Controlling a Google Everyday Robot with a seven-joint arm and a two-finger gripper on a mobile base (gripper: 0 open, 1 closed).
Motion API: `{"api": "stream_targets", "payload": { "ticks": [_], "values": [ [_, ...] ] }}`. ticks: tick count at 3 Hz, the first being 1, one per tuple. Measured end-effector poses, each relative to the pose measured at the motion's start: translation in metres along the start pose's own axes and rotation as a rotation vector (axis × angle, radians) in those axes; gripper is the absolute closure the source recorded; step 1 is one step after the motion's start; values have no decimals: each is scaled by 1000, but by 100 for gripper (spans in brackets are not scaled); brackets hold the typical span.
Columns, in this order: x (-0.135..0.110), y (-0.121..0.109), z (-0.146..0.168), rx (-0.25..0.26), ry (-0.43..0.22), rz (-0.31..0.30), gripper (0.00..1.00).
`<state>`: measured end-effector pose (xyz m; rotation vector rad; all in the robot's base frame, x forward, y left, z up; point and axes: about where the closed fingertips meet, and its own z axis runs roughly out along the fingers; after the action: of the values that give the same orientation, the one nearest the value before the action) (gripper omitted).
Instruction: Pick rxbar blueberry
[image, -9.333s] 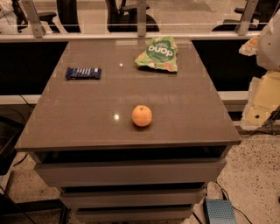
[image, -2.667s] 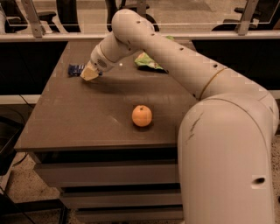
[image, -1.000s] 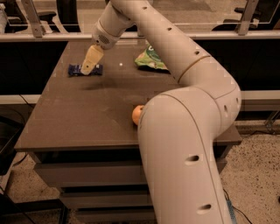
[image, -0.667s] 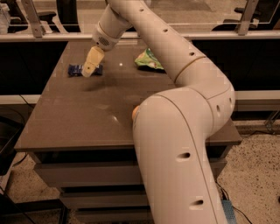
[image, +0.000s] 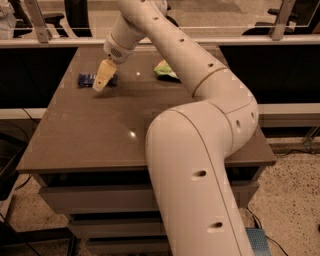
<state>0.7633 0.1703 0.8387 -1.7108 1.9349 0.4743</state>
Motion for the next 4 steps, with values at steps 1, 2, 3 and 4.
{"api": "stream_targets", "payload": {
  "ticks": [1, 2, 3, 4],
  "values": [
    [1, 0, 5, -3, -3, 4, 41],
    [7, 3, 11, -13, -4, 14, 64],
    [11, 6, 13, -20, -1, 22, 87],
    [10, 6, 11, -20, -1, 22, 100]
  ]
}}
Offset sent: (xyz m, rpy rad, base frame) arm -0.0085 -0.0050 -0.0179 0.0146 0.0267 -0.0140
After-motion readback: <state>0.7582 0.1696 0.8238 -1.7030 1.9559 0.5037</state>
